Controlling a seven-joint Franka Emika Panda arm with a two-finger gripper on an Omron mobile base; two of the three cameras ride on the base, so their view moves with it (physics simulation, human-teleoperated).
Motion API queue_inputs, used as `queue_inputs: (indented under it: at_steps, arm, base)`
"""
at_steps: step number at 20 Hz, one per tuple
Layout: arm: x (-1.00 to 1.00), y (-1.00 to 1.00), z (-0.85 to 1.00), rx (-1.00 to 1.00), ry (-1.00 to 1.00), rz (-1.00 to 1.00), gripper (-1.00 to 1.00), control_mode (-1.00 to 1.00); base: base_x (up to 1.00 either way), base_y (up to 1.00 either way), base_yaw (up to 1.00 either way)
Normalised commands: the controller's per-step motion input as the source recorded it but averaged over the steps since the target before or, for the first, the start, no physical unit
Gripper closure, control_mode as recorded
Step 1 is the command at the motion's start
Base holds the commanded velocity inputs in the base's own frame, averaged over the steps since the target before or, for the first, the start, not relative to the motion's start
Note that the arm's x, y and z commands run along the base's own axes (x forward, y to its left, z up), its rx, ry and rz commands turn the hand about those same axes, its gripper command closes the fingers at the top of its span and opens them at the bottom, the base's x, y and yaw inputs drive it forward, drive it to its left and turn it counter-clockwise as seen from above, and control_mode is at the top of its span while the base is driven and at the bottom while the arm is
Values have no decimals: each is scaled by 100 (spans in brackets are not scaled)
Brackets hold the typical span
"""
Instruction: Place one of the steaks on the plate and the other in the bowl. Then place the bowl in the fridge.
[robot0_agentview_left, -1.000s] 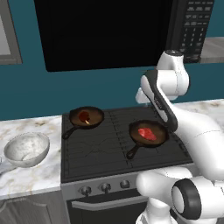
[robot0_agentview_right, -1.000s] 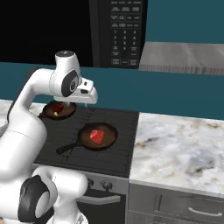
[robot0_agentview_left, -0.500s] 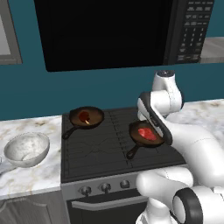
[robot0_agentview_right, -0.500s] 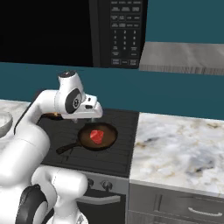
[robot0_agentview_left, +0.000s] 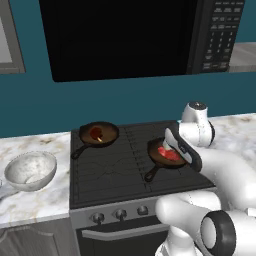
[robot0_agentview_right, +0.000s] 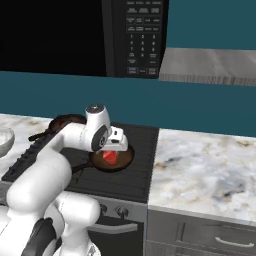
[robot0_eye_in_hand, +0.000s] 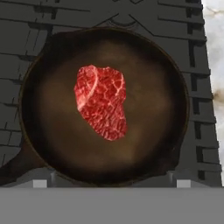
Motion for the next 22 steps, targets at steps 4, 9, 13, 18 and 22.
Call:
queue_inputs:
  at_steps: [4, 9, 13, 18, 22]
  arm:
    - [30, 0, -34, 3, 1, 8, -100, -100]
    - [40, 0, -32, 0, 3, 5, -100, -100]
    - [24, 0, -33, 0, 0, 0, -100, -100]
    - [3, 3, -27, 0, 5, 1, -100, -100]
    - [0, 4, -15, 0, 0, 3, -100, -100]
  base:
    - [0, 0, 0]
    - [0, 0, 0]
    - [0, 0, 0]
    - [0, 0, 0]
    - [0, 0, 0]
